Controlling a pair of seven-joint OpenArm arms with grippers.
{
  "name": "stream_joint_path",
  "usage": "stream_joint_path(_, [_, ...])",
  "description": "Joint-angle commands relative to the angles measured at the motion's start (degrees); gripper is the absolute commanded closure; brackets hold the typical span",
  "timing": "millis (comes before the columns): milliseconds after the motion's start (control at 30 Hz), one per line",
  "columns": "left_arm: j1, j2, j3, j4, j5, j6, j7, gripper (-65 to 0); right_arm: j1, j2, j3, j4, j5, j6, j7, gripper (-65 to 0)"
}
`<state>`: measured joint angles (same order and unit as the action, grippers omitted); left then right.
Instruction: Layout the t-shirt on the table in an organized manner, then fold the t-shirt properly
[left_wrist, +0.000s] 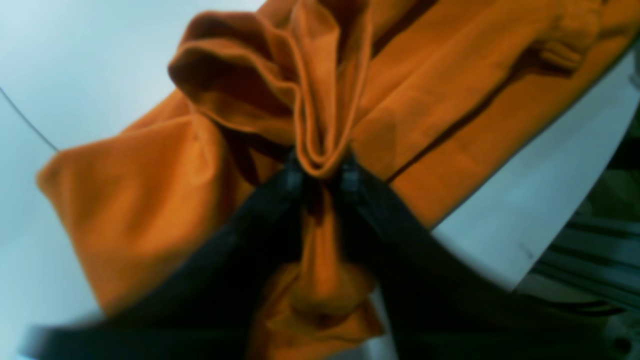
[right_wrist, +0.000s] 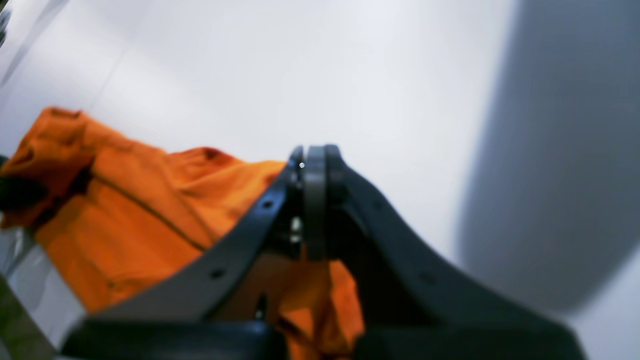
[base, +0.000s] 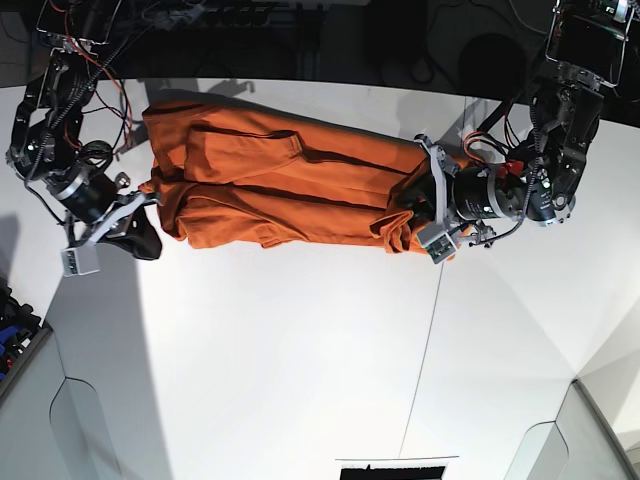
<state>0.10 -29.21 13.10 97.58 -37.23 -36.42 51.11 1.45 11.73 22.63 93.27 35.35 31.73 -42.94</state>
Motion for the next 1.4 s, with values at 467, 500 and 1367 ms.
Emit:
stream_joint_path(467, [-1.0,-0.7,-1.9,5.0,-16.8,-3.6,-0.7,-37.4,-2.9,4.0,14.3,0.9,8.4,0.0,-6.8,-33.2])
stream_joint_path(500, [-1.1,-0.7,-2.4,5.6,-17.2,-3.6,-0.5,-37.4,-4.2,4.2,13.7,0.7,8.6,0.0,-6.8,-33.2])
stream_joint_path(1367, [4.2,-5.9,-22.0,6.0,-15.3,-3.6,0.3,-37.4,-7.7,-7.0,1.1,-6.3,5.6,0.0,1.6,-32.9])
